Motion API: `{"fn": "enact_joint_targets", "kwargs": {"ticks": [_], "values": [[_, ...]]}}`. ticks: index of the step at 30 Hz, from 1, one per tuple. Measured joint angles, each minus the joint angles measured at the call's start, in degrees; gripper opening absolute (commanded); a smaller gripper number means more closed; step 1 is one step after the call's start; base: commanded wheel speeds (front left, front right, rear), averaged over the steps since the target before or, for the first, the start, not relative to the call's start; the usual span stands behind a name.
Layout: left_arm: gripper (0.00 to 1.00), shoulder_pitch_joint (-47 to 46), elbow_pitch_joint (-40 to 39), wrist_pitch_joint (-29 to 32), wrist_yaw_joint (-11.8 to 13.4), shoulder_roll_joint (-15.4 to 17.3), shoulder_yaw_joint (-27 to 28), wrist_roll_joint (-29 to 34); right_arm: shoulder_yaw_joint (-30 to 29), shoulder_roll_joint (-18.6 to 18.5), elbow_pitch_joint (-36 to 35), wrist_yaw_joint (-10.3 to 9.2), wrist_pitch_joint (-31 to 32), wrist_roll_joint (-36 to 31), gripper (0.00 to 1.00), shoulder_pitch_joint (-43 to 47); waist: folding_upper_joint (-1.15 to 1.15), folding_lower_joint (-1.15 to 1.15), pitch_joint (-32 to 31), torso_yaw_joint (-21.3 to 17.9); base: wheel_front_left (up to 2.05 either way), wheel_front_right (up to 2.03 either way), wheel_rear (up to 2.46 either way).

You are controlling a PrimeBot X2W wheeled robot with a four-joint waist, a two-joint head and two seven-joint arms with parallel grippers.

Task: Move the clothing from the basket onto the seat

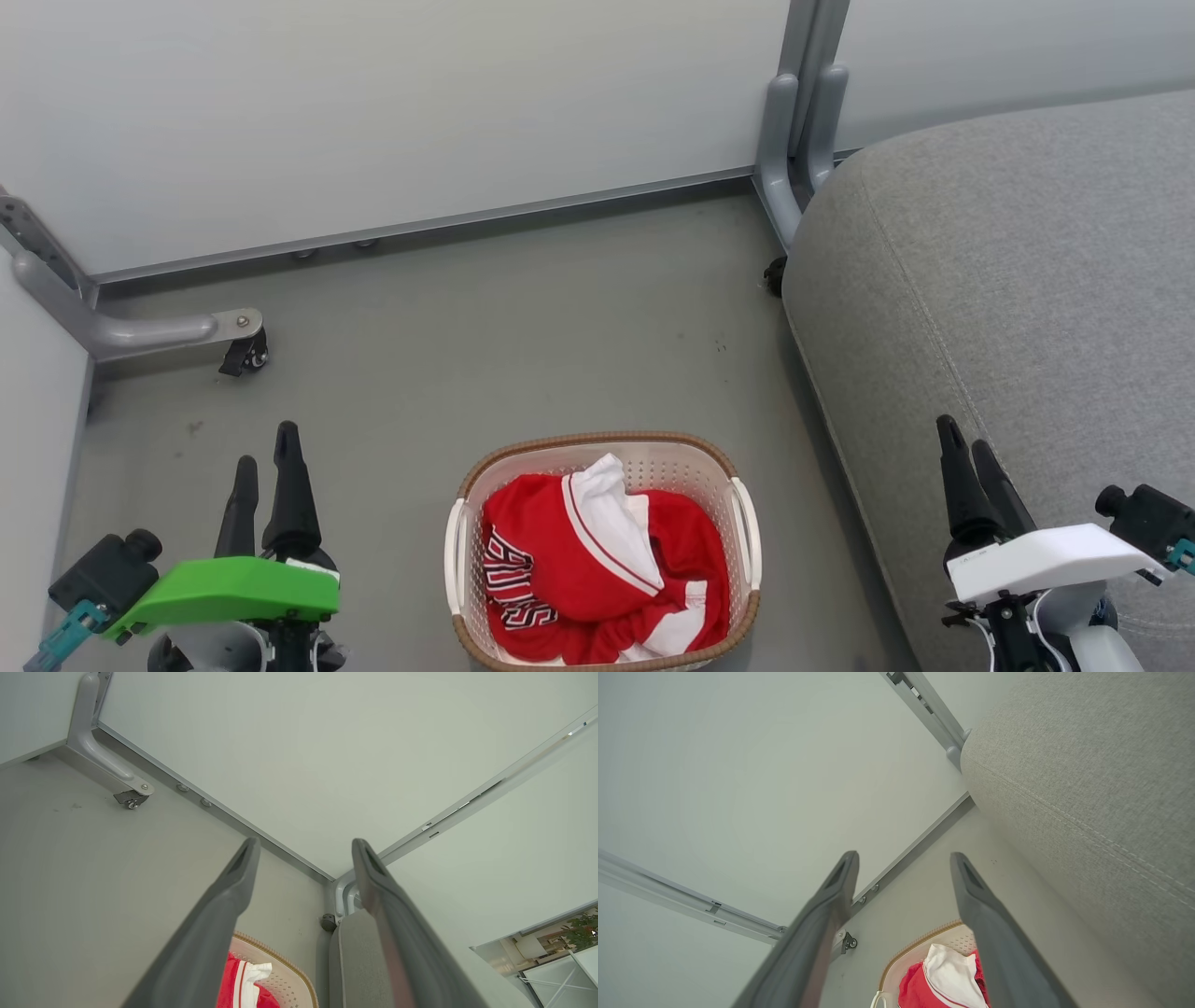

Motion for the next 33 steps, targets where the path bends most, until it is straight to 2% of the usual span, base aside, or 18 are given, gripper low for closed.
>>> {"fn": "enact_joint_targets", "kwargs": {"ticks": [10, 33], "values": [[1.0, 0.25, -1.12, -1.55, 1.87, 0.07, -1.97, 7.33, 1.25, -0.09, -0.96, 0.0, -1.62, -7.27, 1.0, 0.25, 0.0, 0.0, -0.03, -0.06, 0.0, 0.0, 0.0], [1.0, 2.14, -3.0, -4.98, 2.35, 0.15, -5.42, 21.41, 4.27, -0.27, -2.97, 0.0, -5.06, -21.94, 1.0, 1.84, 0.0, 0.0, -0.63, 0.0, 0.0, 0.0, 0.0]]}}
